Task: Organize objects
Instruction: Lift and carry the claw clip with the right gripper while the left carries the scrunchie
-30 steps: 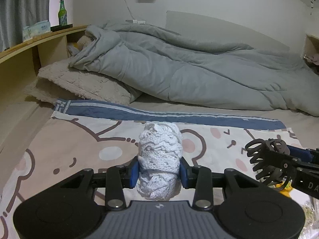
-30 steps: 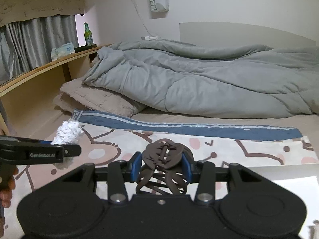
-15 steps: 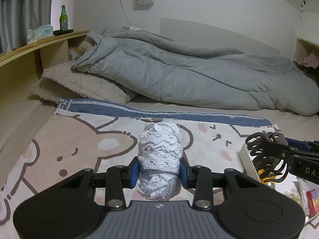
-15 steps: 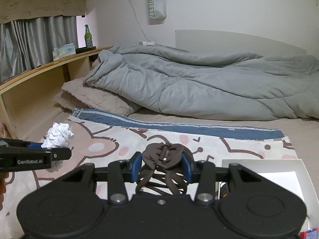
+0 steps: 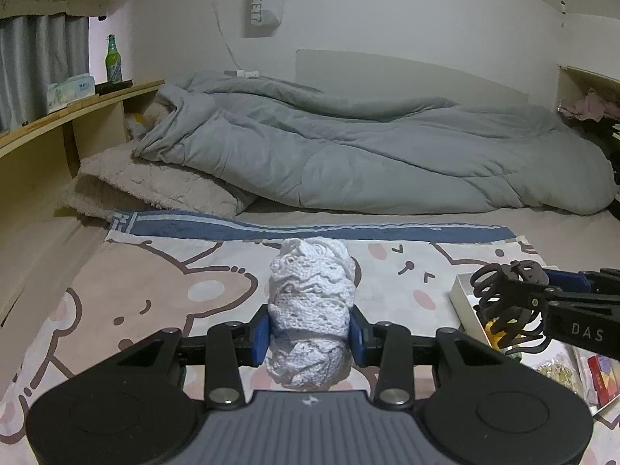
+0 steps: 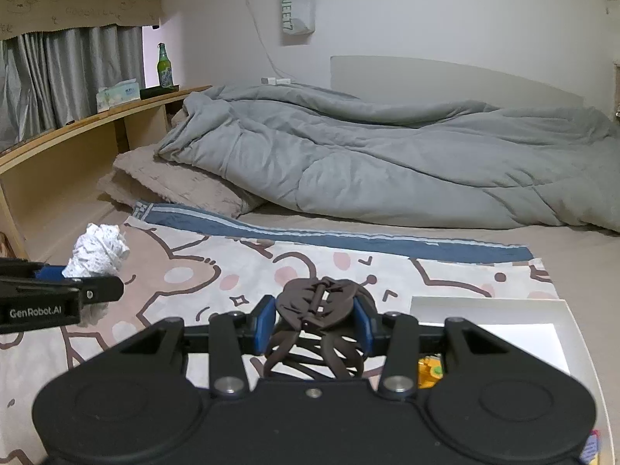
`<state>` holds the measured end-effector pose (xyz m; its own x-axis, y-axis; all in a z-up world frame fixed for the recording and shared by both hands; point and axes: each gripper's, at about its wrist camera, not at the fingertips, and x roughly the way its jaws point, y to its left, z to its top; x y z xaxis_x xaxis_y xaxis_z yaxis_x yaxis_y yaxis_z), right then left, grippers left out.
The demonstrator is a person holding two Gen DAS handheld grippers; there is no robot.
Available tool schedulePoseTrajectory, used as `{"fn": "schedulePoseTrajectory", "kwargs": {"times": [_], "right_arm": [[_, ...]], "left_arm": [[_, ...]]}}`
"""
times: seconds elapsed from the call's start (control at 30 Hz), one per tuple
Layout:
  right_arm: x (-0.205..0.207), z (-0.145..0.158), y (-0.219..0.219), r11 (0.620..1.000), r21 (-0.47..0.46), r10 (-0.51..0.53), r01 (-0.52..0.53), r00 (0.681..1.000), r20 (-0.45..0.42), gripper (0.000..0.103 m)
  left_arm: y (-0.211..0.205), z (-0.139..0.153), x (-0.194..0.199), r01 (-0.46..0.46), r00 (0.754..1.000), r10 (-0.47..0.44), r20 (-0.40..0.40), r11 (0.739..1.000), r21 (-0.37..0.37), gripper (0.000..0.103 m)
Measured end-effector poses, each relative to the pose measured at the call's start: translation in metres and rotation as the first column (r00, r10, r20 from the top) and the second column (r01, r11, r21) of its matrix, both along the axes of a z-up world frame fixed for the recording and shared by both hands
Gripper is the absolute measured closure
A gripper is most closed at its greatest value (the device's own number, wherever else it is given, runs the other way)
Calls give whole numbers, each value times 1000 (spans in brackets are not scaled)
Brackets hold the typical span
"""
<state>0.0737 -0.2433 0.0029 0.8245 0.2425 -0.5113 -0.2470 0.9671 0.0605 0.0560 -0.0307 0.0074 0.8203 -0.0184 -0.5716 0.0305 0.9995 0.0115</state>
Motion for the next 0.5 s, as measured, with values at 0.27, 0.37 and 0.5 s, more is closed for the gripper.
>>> {"fn": "schedulePoseTrajectory", "kwargs": {"times": [0.27,0.37,0.5], "right_arm": [[-5,2,-9,1000,-4,-15,15,1000,0,59],[-6,2,-11,1000,-4,-21,21,1000,0,59],[-5,2,-16,1000,-3,-26,26,1000,1,59]], "left_arm": [[-4,-3,0,-12,1000,12,2,1000,19,62],[-8,-4,0,-11,1000,11,2,1000,26,62],[-12,-5,2,-3,1000,3,0,1000,20,62]]}}
